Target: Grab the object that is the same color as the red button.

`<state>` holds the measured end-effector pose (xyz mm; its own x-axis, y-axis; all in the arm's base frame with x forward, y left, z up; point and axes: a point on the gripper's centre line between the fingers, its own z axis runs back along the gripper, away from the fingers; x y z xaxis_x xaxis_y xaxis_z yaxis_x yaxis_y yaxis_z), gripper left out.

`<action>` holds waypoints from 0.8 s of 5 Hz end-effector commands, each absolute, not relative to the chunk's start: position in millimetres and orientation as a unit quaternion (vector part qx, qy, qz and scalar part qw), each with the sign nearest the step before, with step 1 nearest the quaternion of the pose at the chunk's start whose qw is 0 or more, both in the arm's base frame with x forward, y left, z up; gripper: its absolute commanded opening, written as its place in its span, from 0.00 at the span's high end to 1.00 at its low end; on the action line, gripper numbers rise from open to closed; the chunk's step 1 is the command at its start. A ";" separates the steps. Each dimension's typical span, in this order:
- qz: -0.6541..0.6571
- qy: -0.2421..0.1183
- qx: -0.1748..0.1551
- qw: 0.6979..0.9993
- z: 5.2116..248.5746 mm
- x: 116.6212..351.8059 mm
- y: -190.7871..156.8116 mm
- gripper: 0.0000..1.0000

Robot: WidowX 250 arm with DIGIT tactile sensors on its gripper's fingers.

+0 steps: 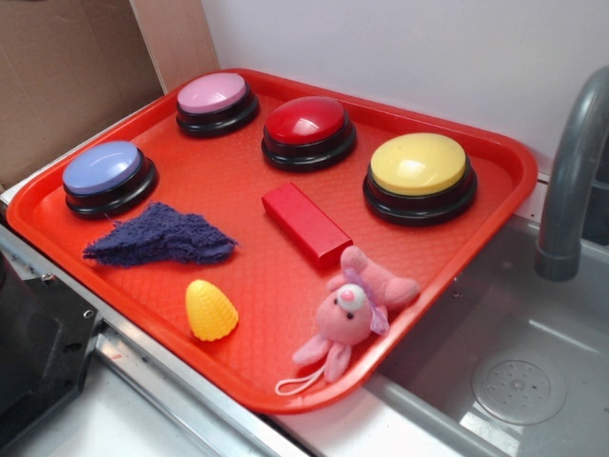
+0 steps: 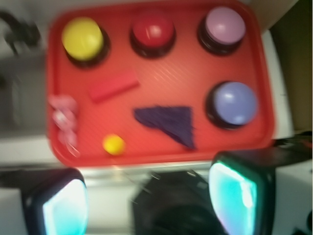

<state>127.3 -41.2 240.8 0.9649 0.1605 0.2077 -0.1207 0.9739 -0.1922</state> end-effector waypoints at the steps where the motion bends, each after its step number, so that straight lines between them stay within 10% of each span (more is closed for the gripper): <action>1: 0.214 -0.151 -0.085 0.961 220.7 140.9 -91.2 0.00; 4: 0.398 -0.122 -0.003 0.909 133.1 191.3 -107.5 0.00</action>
<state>183.9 -111.5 127.9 0.6675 0.7111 0.2210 -0.7164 0.6942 -0.0696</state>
